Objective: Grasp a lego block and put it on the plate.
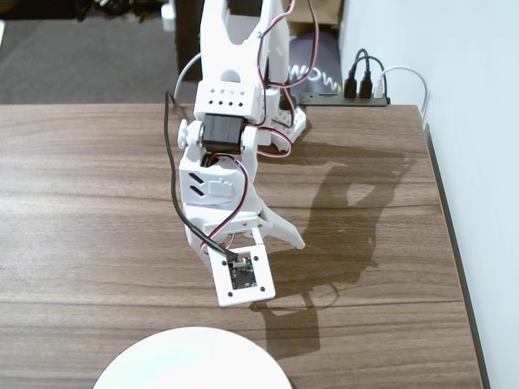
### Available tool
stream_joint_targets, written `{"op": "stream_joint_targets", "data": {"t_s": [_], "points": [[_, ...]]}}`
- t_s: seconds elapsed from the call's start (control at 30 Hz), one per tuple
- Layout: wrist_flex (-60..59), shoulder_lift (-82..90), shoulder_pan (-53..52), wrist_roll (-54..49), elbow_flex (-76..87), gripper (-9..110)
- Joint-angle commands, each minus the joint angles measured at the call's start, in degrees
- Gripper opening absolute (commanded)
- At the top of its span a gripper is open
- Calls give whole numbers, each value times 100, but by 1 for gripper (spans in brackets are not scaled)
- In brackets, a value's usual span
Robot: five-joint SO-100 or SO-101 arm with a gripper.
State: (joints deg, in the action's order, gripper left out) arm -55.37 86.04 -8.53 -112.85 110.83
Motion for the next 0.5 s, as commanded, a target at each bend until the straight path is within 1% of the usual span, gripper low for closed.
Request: {"op": "stream_joint_targets", "data": {"t_s": [0.0, 0.47], "points": [[62, 26, -18, 9, -105, 52], [35, -62, 79, 141, -431, 50]]}}
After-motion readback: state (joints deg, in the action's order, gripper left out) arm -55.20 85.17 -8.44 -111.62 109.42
